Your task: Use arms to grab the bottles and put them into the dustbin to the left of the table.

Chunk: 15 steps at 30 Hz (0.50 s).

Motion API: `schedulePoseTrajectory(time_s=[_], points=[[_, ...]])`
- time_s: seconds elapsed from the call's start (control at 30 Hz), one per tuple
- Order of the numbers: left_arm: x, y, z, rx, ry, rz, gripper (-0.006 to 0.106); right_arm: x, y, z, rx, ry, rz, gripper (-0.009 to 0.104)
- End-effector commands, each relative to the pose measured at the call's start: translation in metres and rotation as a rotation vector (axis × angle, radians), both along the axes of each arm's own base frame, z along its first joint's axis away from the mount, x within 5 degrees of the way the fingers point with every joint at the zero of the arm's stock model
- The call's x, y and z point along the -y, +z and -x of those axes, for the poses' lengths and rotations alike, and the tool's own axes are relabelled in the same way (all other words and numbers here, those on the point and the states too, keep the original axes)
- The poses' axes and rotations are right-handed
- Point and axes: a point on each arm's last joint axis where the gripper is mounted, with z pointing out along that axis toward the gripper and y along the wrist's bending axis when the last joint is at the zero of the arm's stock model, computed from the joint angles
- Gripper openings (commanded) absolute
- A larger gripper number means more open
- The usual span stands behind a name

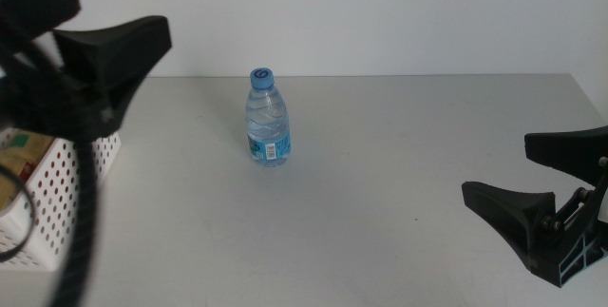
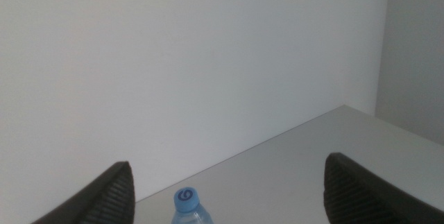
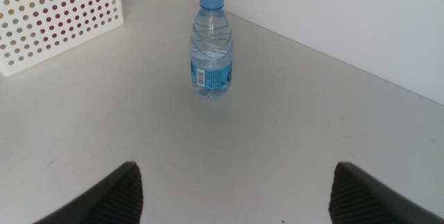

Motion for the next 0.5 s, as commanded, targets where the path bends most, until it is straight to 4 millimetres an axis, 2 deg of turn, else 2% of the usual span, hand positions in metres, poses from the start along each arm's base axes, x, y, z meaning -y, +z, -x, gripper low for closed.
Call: schedulePoseTrajectory(time_s=[0.0, 0.23, 0.47], points=[[0.008, 0.004, -0.014, 0.094, 0.012, 0.084, 0.093, 0.000, 0.019, -0.002, 0.100, -0.007, -0.046, 0.075], [0.019, -0.052, -0.036, -0.026, 0.033, 0.051, 0.093, 0.000, 0.019, -0.002, 0.100, -0.007, -0.046, 0.075], [0.011, -0.105, -0.031, 0.013, 0.076, 0.118, 0.093, 0.000, 0.019, -0.002, 0.100, -0.007, -0.046, 0.075]])
